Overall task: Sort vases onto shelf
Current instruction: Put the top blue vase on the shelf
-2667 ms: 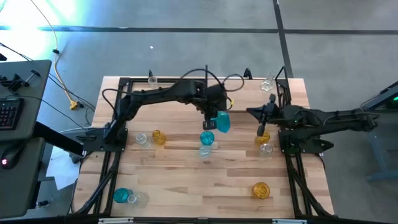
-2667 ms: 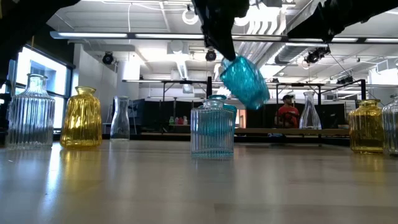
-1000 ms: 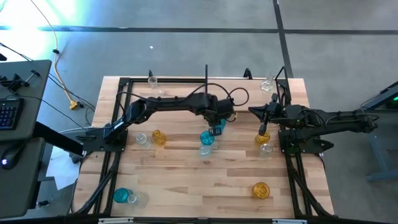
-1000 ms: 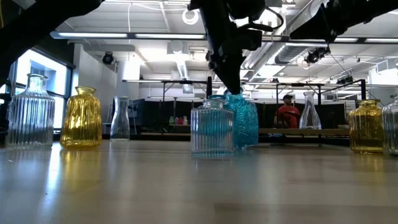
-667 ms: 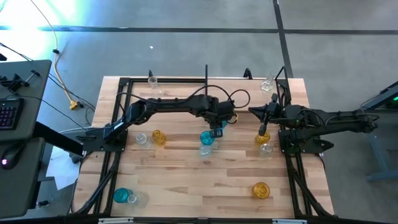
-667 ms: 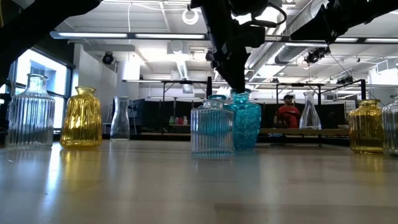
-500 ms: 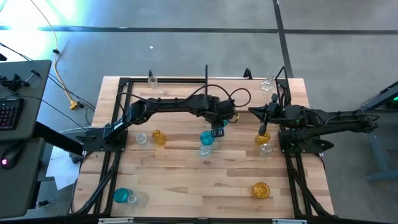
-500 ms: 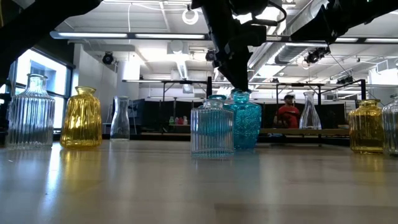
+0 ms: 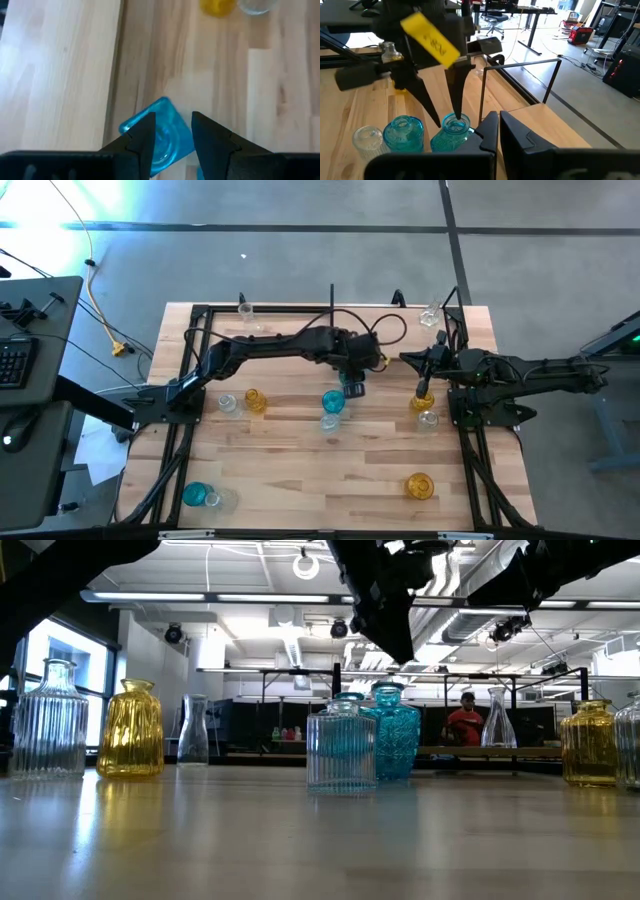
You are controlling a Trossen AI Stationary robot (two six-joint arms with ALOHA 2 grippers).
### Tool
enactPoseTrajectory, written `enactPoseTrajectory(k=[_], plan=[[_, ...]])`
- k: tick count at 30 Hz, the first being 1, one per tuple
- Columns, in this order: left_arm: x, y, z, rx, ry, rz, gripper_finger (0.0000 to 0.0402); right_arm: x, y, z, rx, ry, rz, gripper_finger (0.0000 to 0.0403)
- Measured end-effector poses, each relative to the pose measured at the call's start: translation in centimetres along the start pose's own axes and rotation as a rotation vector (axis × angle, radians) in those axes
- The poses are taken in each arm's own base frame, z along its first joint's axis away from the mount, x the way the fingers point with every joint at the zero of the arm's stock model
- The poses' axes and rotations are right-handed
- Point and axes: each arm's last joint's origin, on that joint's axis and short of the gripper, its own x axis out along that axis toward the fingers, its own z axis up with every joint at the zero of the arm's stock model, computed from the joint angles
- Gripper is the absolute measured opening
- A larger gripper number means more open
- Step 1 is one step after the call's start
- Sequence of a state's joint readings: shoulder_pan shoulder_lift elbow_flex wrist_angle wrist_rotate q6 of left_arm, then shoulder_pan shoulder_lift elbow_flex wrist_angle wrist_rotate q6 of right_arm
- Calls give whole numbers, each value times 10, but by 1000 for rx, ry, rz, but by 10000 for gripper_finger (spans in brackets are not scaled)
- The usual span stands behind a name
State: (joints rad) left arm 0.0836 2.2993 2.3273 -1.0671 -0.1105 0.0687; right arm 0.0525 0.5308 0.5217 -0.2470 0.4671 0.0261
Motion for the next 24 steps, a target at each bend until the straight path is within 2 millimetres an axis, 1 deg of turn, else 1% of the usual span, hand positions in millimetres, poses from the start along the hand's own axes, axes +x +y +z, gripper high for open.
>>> enactPoseTrajectory(k=[3,6,8,12,16,22,24], plan=[[-3,-2,2,20,-19,-47,107,0,0,0,2,0,0,1],[-6,-5,6,28,-73,-70,83,0,0,-1,22,11,0,11],[-11,-6,7,40,-88,-74,64,0,0,-3,29,29,5,25],[-21,-9,15,45,-165,-73,30,3,2,-5,20,57,4,68],[-24,-12,22,40,-242,-78,8,7,4,-7,38,74,3,116],[-26,-21,32,43,-354,-101,1,9,5,-7,55,83,6,172],[-18,-25,33,42,-390,-104,1,10,5,-6,47,74,7,185]])
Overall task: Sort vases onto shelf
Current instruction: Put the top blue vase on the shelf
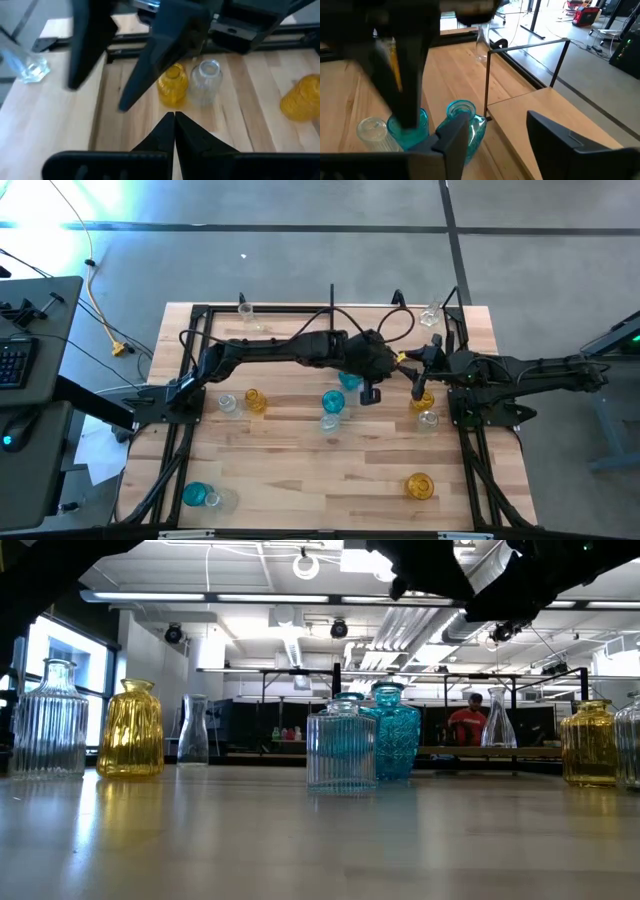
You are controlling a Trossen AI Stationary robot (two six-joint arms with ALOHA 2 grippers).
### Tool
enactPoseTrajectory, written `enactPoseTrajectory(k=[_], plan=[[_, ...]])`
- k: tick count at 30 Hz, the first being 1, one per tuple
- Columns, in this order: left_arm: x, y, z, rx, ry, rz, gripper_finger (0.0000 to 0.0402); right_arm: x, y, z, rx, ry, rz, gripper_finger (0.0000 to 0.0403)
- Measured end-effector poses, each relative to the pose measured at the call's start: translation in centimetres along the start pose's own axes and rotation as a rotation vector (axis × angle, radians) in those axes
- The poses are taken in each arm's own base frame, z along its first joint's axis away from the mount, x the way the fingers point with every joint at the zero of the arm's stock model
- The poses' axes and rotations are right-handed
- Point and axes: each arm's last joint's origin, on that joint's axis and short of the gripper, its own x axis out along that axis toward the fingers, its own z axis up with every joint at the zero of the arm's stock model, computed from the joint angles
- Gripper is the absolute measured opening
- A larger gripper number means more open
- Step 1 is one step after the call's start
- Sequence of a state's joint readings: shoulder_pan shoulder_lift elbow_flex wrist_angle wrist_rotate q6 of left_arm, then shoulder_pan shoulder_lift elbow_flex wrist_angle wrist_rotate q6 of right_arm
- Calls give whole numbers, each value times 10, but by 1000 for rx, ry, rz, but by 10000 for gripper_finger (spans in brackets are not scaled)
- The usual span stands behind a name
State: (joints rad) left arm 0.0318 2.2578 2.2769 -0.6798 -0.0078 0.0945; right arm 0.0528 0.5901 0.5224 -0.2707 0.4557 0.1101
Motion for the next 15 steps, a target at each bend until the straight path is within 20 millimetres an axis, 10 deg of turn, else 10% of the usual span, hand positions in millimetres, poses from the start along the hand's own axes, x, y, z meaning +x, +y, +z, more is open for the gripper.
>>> enactPoseTrajectory(k=[15], plan=[[29,-18,-23,-16,-64,-18,1,0,0,1,-36,-7,0,200]])
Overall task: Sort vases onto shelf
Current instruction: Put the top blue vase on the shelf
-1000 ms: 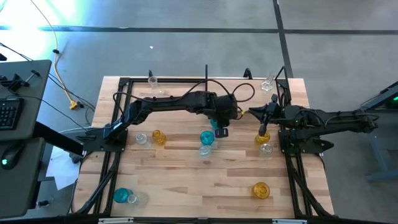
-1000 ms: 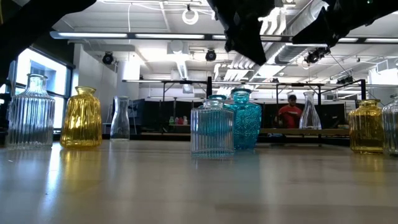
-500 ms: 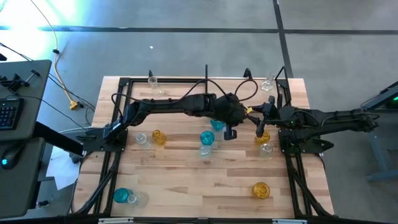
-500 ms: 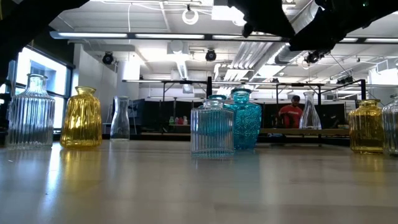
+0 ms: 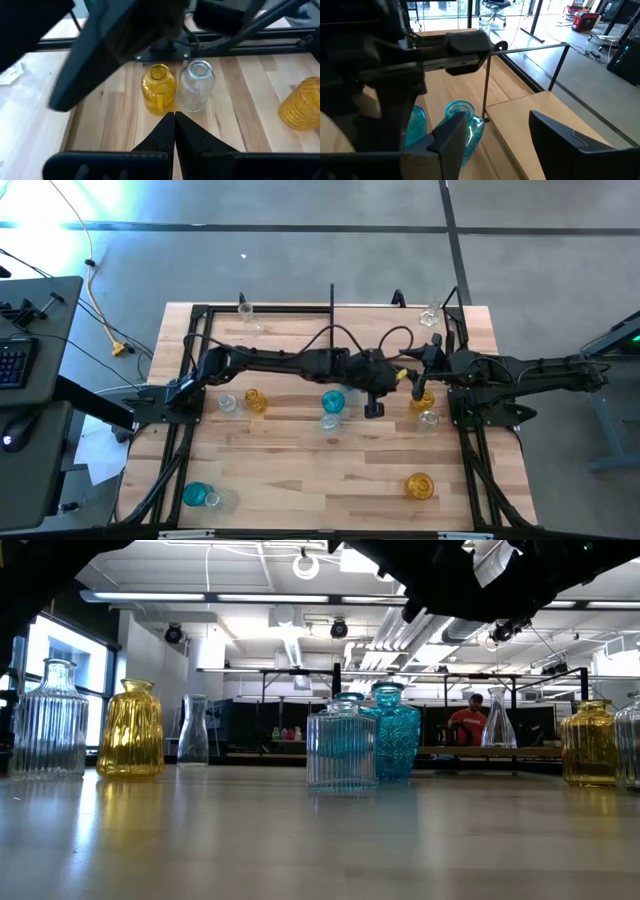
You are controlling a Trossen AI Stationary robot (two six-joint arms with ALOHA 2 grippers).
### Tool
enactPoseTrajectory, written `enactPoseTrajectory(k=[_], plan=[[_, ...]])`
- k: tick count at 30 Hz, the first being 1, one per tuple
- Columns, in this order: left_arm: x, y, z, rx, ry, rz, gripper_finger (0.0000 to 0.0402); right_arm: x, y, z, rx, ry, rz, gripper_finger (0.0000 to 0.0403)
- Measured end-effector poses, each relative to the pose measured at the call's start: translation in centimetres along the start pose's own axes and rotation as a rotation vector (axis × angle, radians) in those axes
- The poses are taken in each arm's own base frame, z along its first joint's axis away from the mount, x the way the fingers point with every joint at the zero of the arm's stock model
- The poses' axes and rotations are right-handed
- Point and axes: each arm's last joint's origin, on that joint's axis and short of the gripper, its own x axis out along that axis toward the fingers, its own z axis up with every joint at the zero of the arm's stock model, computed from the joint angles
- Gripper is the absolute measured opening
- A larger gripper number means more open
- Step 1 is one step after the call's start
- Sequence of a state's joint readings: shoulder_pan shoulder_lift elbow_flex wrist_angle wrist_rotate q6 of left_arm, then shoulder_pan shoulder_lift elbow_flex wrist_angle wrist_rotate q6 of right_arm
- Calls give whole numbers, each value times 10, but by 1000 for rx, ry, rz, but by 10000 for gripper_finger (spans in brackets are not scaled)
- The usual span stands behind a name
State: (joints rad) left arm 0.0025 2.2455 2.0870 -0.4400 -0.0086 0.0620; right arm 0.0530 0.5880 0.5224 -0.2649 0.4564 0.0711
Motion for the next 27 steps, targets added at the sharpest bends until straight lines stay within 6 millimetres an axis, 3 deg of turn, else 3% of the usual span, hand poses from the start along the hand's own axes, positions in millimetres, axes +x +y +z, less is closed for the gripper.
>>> enactPoseTrajectory(k=[6,11,14,20,27], plan=[[3,0,5,7,-121,9,1,0,0,0,-5,0,-1,200],[17,-2,-9,-12,-215,-16,0,0,0,0,-25,-4,-3,199],[14,-2,-18,-22,-211,-19,0,0,0,0,-25,-4,-3,199],[-24,5,-25,-13,-283,2,0,1,1,2,-16,-13,-1,199],[-73,11,-66,-32,-312,27,0,24,12,3,9,-10,20,205]])
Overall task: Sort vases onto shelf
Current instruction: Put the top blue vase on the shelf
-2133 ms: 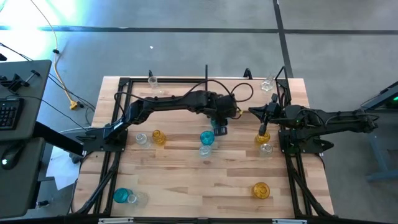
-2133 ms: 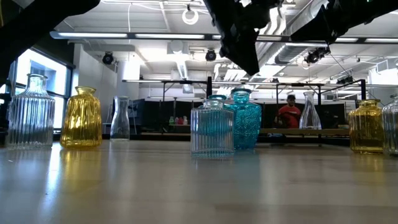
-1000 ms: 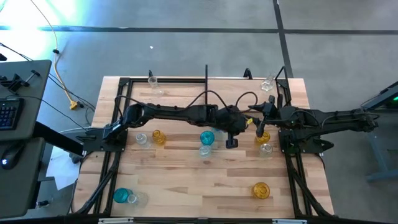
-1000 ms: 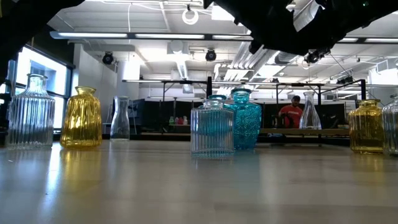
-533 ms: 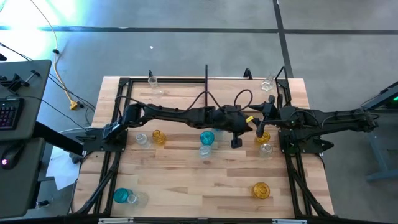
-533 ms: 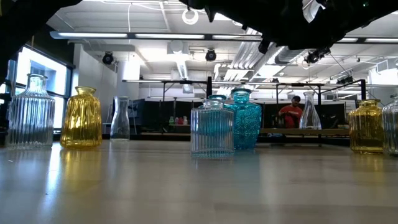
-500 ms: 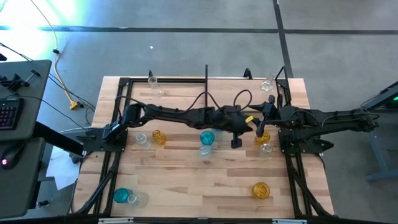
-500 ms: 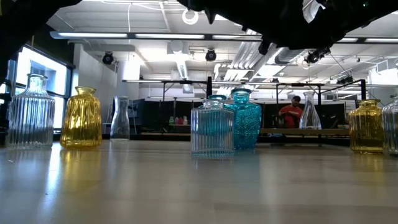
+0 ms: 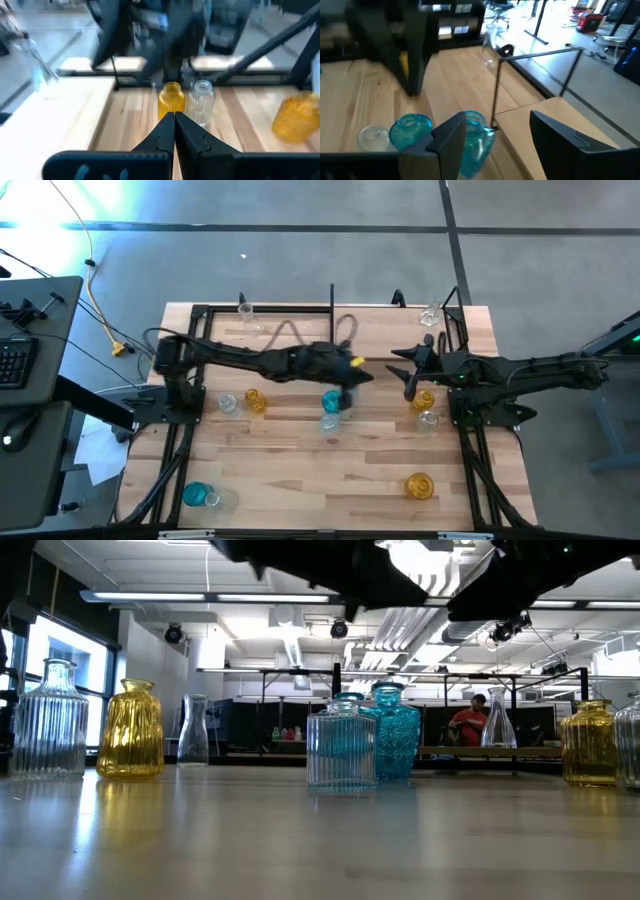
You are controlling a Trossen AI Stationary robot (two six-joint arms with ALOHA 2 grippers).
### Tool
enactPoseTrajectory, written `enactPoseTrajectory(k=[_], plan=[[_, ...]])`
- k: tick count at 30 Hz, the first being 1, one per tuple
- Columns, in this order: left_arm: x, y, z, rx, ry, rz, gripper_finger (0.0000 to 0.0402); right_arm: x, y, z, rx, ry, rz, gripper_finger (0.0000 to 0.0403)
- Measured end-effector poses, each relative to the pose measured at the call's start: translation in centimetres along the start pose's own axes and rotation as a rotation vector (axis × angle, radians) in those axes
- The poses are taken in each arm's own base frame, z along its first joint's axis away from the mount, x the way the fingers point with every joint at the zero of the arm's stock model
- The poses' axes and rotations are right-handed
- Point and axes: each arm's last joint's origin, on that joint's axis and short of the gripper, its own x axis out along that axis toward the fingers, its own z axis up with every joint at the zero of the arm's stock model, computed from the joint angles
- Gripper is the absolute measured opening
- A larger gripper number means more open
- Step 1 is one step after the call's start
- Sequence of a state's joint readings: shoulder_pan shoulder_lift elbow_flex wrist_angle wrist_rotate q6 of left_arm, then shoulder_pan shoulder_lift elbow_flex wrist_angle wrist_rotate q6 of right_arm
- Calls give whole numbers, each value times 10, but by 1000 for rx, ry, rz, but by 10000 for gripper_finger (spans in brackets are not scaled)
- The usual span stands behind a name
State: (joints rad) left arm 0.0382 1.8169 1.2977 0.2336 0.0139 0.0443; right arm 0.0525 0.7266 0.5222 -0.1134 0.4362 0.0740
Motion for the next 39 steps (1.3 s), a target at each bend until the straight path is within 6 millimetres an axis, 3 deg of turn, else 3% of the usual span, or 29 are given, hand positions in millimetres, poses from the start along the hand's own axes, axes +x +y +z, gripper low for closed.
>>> enactPoseTrajectory(k=[12,19,28,33,39], plan=[[-117,10,-42,9,-122,80,0,57,25,-15,168,46,-47,325],[-167,22,-71,-47,-158,232,0,84,37,-10,188,148,-141,342],[-198,22,-93,-118,-218,262,0,122,52,2,162,360,-249,342],[-203,21,-94,-103,-207,263,0,140,57,1,159,441,-309,334],[-203,21,-96,-67,-185,264,0,154,56,-5,223,490,-330,295]])
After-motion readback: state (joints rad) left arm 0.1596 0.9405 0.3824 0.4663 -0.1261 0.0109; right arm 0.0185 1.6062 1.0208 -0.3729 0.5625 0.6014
